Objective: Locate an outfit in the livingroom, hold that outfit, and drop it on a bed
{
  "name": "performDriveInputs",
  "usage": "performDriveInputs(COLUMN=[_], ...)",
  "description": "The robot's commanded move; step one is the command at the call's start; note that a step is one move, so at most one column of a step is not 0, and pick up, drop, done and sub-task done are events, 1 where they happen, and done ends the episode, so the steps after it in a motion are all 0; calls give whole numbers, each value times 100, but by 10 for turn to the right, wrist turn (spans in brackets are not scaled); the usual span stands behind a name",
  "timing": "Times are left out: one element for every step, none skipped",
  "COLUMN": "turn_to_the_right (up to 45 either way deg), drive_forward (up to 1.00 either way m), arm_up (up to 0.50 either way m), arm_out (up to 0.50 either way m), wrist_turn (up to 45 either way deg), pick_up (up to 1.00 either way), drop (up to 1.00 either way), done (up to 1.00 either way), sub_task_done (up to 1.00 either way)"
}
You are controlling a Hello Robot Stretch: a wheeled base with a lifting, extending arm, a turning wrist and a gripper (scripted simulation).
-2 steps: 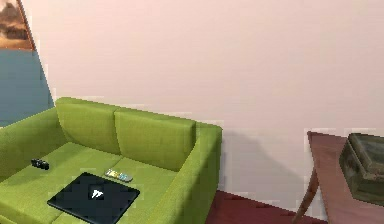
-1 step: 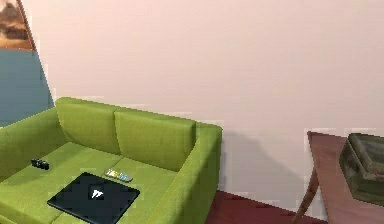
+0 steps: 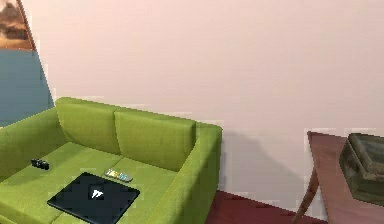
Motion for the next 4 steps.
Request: performDriveInputs(turn_to_the_right=[0, 0, 0, 0], drive_forward=[0, 0, 0, 0], arm_up=[0, 0, 0, 0], arm_out=[0, 0, 0, -48], wrist_turn=[-450, -450, -90, 0], pick_up=[0, 0, 0, 0], drop=[0, 0, 0, 0], done=[0, 0, 0, 0], sub_task_done=[0, 0, 0, 0])
